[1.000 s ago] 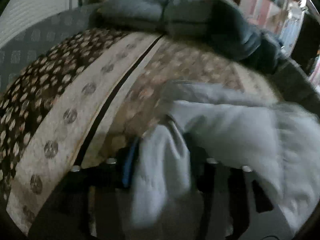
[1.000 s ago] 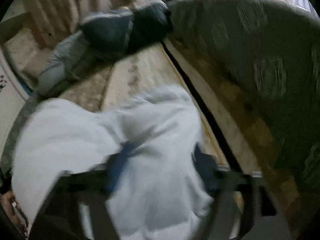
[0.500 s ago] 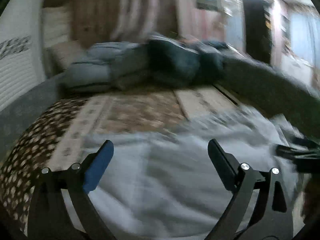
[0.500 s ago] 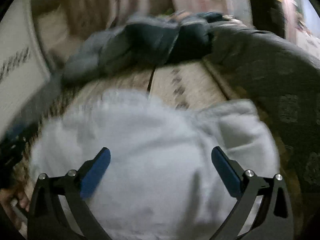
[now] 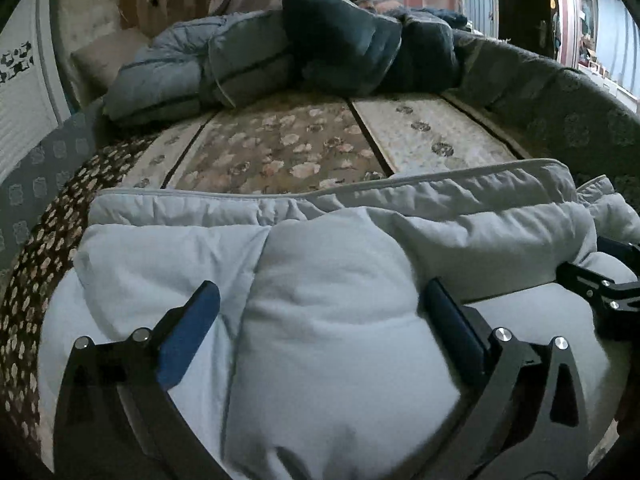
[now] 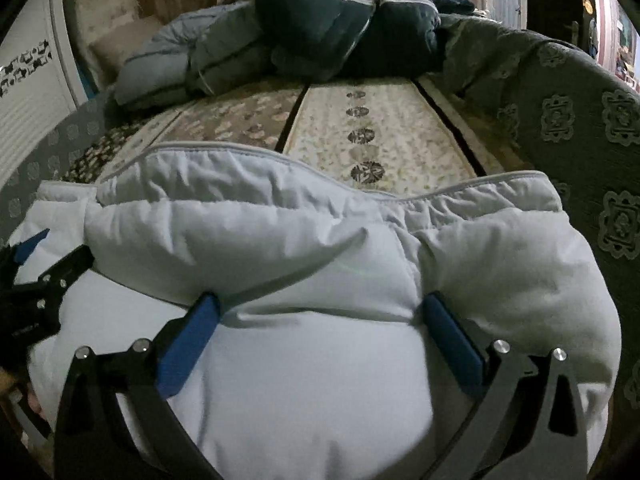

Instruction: Fold large clothes

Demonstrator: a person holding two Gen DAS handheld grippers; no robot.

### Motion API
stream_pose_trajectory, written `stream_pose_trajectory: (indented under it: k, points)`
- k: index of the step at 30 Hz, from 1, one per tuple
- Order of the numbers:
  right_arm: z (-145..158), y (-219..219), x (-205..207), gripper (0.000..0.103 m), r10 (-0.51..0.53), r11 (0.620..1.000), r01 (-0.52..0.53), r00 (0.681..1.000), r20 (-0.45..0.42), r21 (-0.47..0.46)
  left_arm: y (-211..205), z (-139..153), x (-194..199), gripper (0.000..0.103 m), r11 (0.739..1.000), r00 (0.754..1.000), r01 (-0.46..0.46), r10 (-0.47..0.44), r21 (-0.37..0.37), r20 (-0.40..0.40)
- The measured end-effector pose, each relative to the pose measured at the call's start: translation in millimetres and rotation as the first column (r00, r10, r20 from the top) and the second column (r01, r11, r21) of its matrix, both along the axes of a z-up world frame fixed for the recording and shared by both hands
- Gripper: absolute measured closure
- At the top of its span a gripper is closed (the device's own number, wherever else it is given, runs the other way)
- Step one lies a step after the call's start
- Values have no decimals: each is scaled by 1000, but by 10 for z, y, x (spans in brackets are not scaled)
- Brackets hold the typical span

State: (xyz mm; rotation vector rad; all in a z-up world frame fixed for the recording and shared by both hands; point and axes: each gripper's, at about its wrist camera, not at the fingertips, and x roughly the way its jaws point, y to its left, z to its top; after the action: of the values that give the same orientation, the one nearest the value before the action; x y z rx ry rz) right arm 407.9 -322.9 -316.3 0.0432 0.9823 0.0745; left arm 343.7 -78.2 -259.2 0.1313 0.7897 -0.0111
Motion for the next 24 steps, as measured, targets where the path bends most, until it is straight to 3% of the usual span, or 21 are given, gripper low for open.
stream_pose_trajectory:
  k: [3,10,14,16,18,20,22,24]
  points:
    - [-67,-18,16,1,1,1000,-1,1000,-5,-4,52,-62,158,3,1000,1000,1,-1,-12,-18]
    - [-78,-145,-88,2,-18,999,20,999,29,-50,234,-89,51,3,1000,1000,-4,4,7,-16]
    - [-53,-403,-169,2,-69,992,74,996,50,-106,460,-72,-27,3,998,998,-57,57,26,6]
    - [-66,-655,-240,2,-153,979,158,987,49,-131,627,-76,-92,3,995,996,-88,87,41,13]
    - [-115,-976,-312,2,-239,968,239,971,7,-74,864,-89,-152,3,993,993,-116,116,13,-2]
    - [-78,-1046,-343,2,-223,973,222,975,-11,-62,950,-67,-223,3,996,996,-84,84,-9,-5]
    - [63,-1033,-408,2,-199,974,198,980,2,-112,997,33,-346,3,991,992,-120,118,59,42]
    - [251,-1152,-571,2,-176,984,176,984,25,12,1221,266,-559,6,990,982,-142,143,-15,120]
